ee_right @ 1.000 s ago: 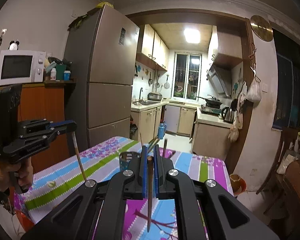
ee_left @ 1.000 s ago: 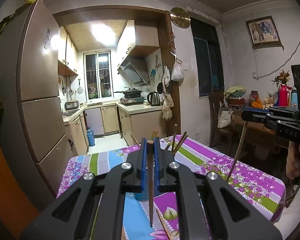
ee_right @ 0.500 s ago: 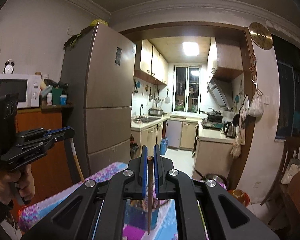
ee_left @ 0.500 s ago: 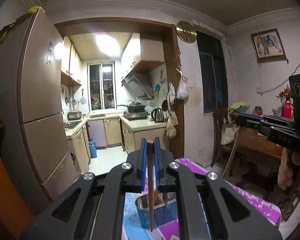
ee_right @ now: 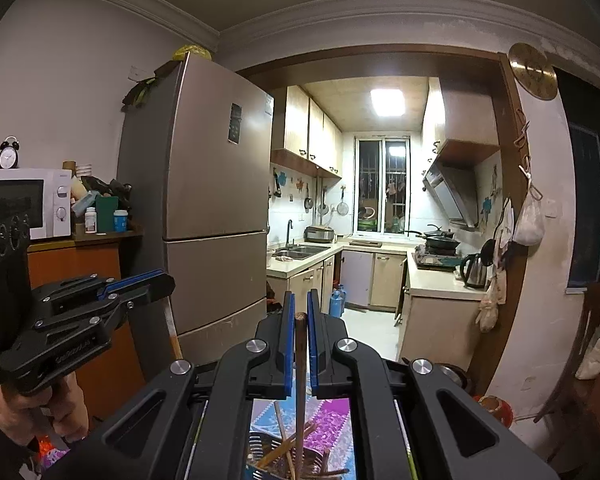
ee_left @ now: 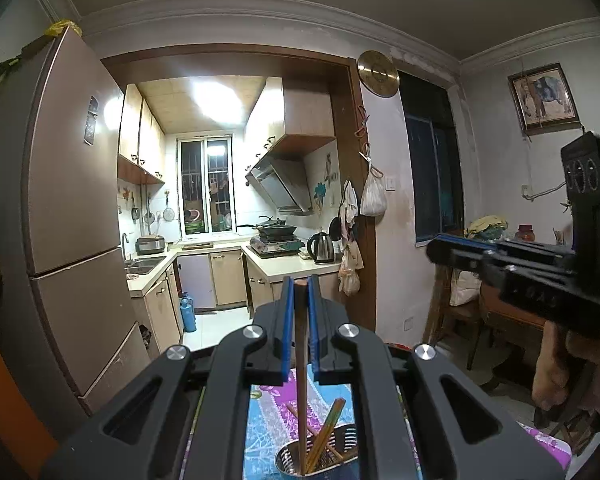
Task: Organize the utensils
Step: 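Lift both chopsticks, carry them above the blue holder and lower them in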
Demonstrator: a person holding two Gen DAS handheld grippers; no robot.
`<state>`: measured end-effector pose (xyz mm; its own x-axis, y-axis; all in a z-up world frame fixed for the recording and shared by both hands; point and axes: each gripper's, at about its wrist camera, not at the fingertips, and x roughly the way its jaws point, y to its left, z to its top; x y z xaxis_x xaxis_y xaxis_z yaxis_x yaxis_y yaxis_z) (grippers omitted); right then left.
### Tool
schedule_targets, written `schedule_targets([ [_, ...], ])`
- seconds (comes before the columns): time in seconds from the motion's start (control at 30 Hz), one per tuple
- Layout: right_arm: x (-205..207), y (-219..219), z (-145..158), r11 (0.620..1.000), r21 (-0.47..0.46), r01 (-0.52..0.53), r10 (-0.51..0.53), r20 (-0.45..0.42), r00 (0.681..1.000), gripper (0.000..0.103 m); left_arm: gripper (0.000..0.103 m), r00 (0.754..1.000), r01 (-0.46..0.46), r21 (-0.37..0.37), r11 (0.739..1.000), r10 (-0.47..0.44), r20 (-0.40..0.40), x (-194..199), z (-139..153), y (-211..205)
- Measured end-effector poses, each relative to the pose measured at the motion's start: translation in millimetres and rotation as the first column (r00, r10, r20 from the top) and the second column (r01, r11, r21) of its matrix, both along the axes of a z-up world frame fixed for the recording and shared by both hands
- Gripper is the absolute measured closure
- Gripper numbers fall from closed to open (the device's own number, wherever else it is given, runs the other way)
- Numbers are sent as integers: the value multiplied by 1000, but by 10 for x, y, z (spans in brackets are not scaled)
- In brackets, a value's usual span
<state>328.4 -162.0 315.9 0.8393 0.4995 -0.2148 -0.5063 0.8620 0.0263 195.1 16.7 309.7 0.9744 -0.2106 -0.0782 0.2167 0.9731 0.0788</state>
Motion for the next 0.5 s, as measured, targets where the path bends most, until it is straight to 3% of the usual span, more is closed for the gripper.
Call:
schedule_targets([
  [0.5,553,118,-571,1000,21,-9,11,-95,995,96,98,998,8,-33,999,-10,-65,483,-370,54],
])
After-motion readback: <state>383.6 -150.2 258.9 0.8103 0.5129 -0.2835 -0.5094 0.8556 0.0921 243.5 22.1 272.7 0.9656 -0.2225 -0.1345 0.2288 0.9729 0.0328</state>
